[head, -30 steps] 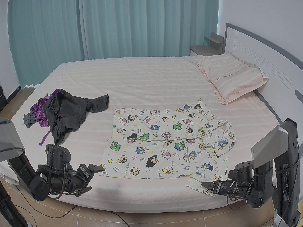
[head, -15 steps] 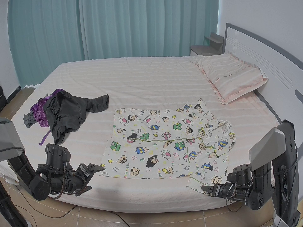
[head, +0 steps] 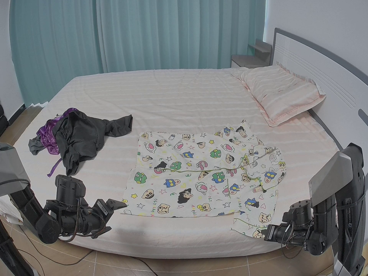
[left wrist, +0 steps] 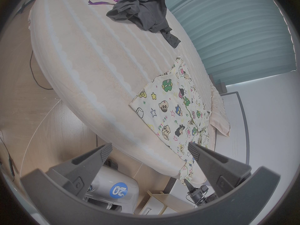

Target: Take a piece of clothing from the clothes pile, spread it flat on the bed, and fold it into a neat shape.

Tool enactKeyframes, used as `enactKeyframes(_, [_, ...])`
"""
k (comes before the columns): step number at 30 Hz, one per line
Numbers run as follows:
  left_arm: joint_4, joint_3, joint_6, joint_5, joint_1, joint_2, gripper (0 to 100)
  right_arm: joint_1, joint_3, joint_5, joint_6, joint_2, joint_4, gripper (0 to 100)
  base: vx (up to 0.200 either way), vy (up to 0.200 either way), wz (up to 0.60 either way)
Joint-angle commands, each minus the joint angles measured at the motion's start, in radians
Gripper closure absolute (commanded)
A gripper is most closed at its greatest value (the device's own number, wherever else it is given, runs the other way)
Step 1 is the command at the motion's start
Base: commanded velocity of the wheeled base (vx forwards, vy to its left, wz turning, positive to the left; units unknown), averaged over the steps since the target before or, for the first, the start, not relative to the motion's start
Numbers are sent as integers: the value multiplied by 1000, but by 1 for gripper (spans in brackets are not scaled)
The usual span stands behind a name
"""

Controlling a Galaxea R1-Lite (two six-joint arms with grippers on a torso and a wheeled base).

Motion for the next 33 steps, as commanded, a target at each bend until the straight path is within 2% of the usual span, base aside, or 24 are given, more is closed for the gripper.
enactKeyframes(1, [0,0,1,0,0,2,0,-35,63,11,-26,-28,-13,100,0,0,0])
enactKeyframes(7, [0,0,3,2,-2,10,0,-98,103,36,-103,-34,-13,100,0,0,0])
enactKeyframes(14, [0,0,9,12,-3,16,0,-116,103,36,-144,-36,13,100,0,0,0])
enactKeyframes(19, [-2,-3,9,52,-9,42,0,-148,103,36,-213,-51,38,100,0,0,0])
enactKeyframes(28, [-2,-1,10,54,-12,42,0,-170,103,61,-258,-183,139,100,0,0,0])
enactKeyframes(33, [0,-1,12,52,-12,43,0,-208,103,64,-330,-183,165,100,0,0,0])
